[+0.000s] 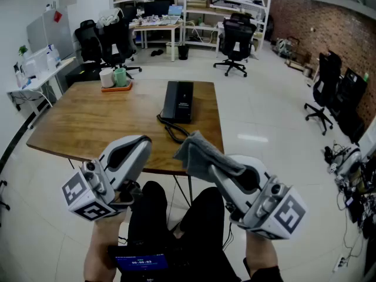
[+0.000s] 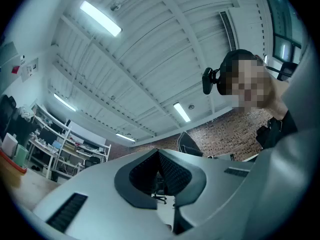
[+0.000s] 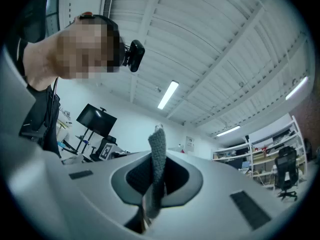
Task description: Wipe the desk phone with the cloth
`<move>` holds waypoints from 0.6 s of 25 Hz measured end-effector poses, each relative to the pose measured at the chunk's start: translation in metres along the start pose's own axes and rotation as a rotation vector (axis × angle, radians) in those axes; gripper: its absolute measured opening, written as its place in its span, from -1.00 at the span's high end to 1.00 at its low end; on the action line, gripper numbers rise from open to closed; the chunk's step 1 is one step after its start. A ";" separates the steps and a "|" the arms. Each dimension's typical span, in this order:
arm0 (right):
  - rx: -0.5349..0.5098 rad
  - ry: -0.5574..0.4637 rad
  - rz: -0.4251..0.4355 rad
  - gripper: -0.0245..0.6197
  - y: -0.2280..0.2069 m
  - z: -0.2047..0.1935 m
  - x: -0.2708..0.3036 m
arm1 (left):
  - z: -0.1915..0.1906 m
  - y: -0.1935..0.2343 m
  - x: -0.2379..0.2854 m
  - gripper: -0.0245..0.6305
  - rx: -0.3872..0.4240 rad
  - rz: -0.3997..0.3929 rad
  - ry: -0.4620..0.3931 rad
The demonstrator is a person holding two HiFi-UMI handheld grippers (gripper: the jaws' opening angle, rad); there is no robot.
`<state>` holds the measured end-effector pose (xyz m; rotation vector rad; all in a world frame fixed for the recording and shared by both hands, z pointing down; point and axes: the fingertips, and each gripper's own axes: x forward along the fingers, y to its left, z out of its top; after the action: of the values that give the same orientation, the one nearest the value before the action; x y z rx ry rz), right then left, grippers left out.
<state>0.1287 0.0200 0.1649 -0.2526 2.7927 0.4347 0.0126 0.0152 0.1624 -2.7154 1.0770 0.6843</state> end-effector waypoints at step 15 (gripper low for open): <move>0.025 0.178 -0.048 0.84 -0.055 -0.097 0.066 | -0.030 0.129 0.006 0.94 -0.011 -0.003 0.078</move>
<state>0.0531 -0.0711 0.2174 -0.3694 2.9561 0.3834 -0.0605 -0.0918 0.1914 -2.7739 1.0880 0.5906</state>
